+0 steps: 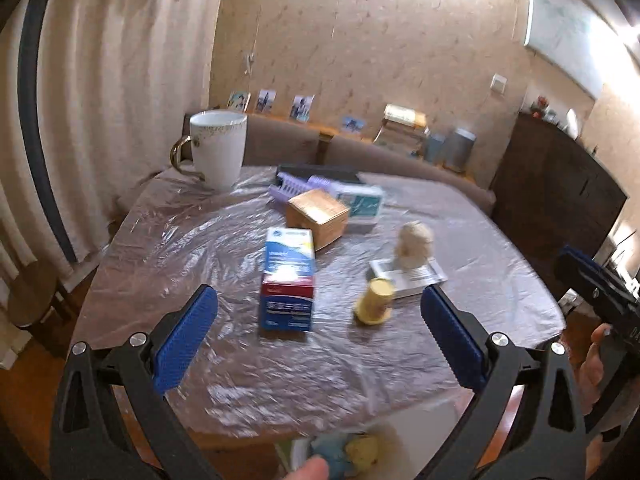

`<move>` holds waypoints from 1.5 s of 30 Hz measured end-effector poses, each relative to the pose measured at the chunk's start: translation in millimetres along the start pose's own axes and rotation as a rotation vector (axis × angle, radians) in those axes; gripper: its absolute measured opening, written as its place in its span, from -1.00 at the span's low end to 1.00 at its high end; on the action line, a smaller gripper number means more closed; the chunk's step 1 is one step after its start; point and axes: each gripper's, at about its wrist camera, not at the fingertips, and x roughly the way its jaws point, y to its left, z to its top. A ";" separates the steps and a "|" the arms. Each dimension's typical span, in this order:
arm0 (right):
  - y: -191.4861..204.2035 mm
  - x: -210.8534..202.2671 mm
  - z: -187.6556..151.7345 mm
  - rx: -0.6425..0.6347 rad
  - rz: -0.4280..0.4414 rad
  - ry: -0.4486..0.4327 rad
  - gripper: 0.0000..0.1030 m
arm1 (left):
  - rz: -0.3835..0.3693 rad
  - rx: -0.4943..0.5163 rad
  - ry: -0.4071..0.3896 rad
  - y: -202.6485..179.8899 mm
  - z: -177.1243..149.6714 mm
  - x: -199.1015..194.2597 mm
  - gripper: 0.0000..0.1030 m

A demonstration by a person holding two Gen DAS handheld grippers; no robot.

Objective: Collect trash
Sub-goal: 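Move both open tools back over the items on the table, then grasp the Naproxen Sodium box with the left tool while the right tool grasps the beige paper ball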

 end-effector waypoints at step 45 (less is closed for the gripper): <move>10.1 202.8 0.0 0.008 -0.098 0.297 0.19 | 0.067 0.067 0.288 21.7 6.9 137.1 0.29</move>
